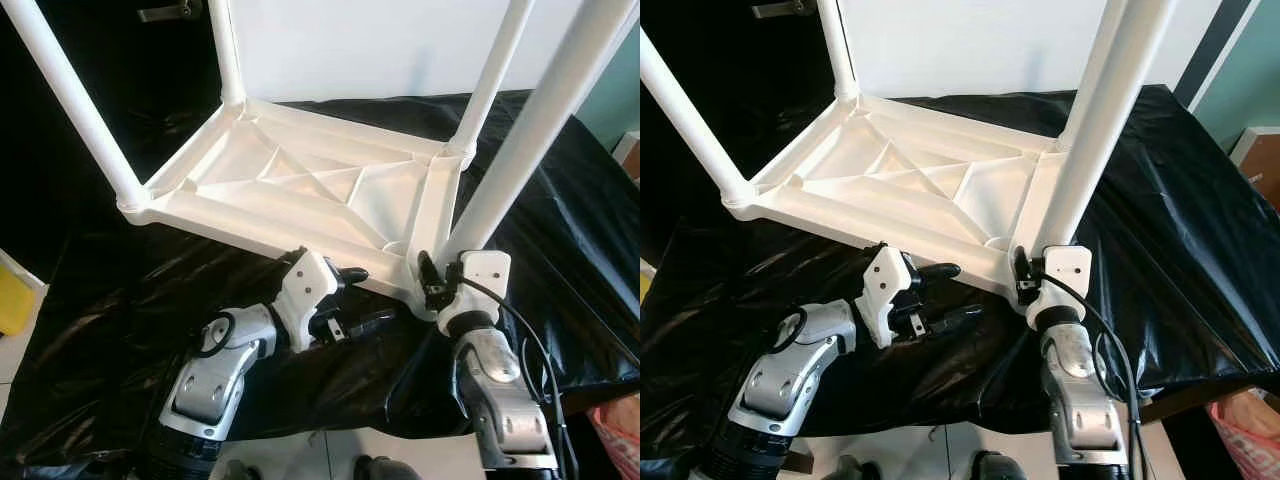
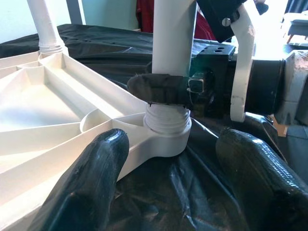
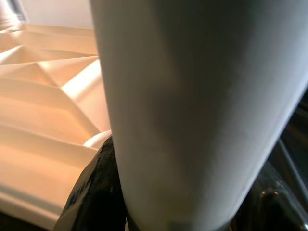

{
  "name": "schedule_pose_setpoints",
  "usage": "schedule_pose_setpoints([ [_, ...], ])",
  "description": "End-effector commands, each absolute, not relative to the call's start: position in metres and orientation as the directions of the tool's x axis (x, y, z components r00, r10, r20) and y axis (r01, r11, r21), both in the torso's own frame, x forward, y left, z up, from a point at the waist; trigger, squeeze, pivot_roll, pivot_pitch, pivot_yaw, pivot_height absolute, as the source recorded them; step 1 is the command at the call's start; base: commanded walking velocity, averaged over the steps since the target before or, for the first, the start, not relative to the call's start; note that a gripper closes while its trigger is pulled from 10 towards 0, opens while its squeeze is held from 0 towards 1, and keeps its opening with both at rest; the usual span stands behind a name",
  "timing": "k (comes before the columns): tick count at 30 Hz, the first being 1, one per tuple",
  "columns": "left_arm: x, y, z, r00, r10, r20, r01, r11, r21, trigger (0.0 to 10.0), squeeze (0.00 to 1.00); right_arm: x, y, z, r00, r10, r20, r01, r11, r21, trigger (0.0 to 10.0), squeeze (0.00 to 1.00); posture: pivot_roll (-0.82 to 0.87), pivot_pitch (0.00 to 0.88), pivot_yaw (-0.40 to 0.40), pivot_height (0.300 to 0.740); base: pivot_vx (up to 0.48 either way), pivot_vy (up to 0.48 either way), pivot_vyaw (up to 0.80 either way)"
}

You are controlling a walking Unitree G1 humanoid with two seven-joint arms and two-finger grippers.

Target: Building children table

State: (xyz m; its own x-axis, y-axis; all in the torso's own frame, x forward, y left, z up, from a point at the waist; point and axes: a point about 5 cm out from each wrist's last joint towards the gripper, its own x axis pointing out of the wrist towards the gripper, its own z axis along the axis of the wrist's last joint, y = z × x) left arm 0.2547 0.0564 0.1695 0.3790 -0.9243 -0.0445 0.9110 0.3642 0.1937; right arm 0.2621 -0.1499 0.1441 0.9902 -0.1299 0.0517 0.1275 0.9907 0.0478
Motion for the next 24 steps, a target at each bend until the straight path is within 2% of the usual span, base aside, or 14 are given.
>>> schedule_pose_setpoints([
  [1, 0.255, 0.055, 0.170, 0.455, -0.890, -0.019, 0.875, 0.443, 0.198, 10.0, 0.00, 0.258, -0.147, 0.122, 0.987, -0.145, -0.074, 0.150, 0.987, 0.061, 10.0, 0.00, -0.11, 0.132, 0.004, 0.740, 0.000, 0.000, 0.00],
  [10, 0.257, 0.054, 0.172, 0.456, -0.890, -0.010, 0.874, 0.446, 0.192, 10.0, 0.00, 0.255, -0.139, 0.127, 0.988, -0.137, -0.066, 0.140, 0.990, 0.034, 10.0, 0.00, -0.11, 0.130, 0.008, 0.740, 0.000, 0.000, 0.00],
  [11, 0.257, 0.053, 0.172, 0.456, -0.890, -0.010, 0.874, 0.446, 0.192, 10.0, 0.00, 0.255, -0.139, 0.129, 0.990, -0.136, -0.046, 0.138, 0.990, 0.041, 10.0, 0.11, -0.11, 0.132, 0.010, 0.740, 0.000, 0.000, 0.00],
  [12, 0.257, 0.053, 0.172, 0.455, -0.890, -0.009, 0.874, 0.445, 0.192, 10.0, 0.00, 0.255, -0.138, 0.131, 0.991, -0.134, -0.031, 0.135, 0.990, 0.047, 10.0, 0.11, -0.11, 0.132, 0.010, 0.740, 0.000, 0.000, 0.00],
  [13, 0.257, 0.053, 0.172, 0.456, -0.890, -0.009, 0.874, 0.446, 0.192, 10.0, 0.00, 0.254, -0.139, 0.134, 0.991, -0.136, -0.012, 0.136, 0.990, 0.048, 10.0, 1.00, -0.11, 0.133, 0.010, 0.740, 0.000, 0.000, 0.00],
  [23, 0.258, 0.051, 0.173, 0.464, -0.886, 0.001, 0.871, 0.456, 0.184, 10.0, 0.00, 0.255, -0.151, 0.149, 0.995, -0.040, 0.094, 0.037, 0.999, 0.030, 10.0, 1.00, -0.11, 0.135, 0.007, 0.740, 0.000, 0.000, 0.00],
  [24, 0.258, 0.051, 0.173, 0.463, -0.886, 0.002, 0.871, 0.456, 0.183, 10.0, 0.00, 0.254, -0.155, 0.150, 0.995, -0.004, 0.103, 0.003, 1.000, 0.016, 10.0, 0.00, -0.12, 0.137, 0.009, 0.740, 0.000, 0.000, 0.00],
])
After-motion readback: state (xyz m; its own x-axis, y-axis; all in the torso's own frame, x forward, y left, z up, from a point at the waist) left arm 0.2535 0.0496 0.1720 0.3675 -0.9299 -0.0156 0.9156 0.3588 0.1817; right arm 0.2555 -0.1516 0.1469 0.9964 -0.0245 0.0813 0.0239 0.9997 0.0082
